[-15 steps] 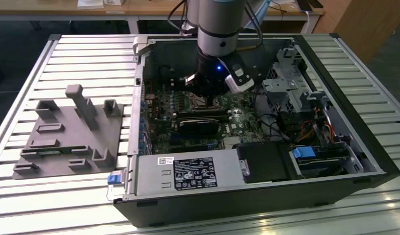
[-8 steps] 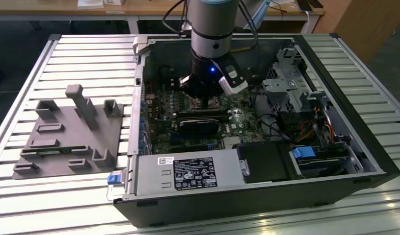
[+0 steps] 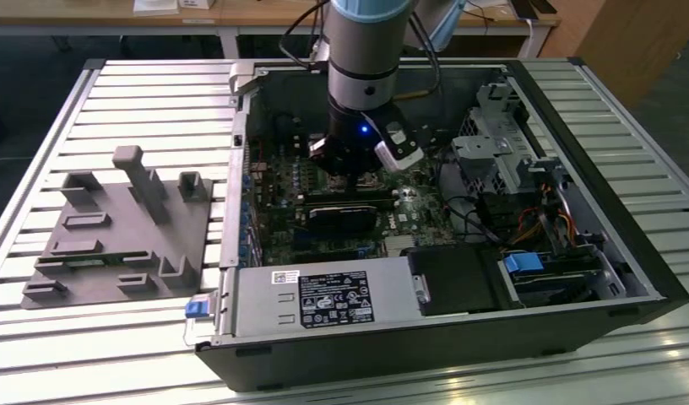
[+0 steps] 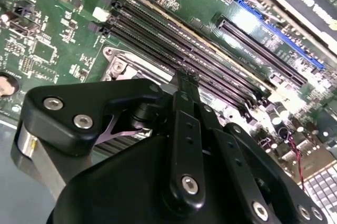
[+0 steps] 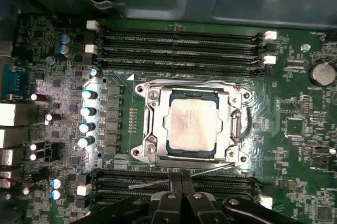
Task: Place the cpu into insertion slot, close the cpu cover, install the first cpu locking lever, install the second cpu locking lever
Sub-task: 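Install the second cpu locking lever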
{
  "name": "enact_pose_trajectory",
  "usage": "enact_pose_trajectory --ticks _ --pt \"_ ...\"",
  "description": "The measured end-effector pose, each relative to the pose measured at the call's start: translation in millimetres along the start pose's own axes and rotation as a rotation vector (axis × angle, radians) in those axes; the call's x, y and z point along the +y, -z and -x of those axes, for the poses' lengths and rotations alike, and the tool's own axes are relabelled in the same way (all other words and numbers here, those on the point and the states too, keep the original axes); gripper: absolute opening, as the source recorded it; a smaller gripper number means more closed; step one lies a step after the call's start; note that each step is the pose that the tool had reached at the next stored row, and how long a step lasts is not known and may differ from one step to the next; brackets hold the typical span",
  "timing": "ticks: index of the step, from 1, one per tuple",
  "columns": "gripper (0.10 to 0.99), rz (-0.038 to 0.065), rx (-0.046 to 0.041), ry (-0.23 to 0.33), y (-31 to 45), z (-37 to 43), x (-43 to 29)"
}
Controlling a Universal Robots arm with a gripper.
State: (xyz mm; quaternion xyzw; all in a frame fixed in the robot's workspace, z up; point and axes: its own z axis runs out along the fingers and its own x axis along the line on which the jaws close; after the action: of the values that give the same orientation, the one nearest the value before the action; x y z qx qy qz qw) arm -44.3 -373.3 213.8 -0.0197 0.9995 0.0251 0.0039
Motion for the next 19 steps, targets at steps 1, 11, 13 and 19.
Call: enact_pose_trajectory --ticks 1,11,13,19 --pt "0.106 0.000 0.0001 0.000 -1.6 -0.3 -0.1" --pt "0.106 0.033 -0.0014 0.000 -3.2 -8.4 -6.3" --pt "0.106 0.040 -0.0020 0.000 -3.1 -13.0 -7.6" --pt "0.106 0.056 -0.0031 0.000 -4.3 -22.3 -8.1"
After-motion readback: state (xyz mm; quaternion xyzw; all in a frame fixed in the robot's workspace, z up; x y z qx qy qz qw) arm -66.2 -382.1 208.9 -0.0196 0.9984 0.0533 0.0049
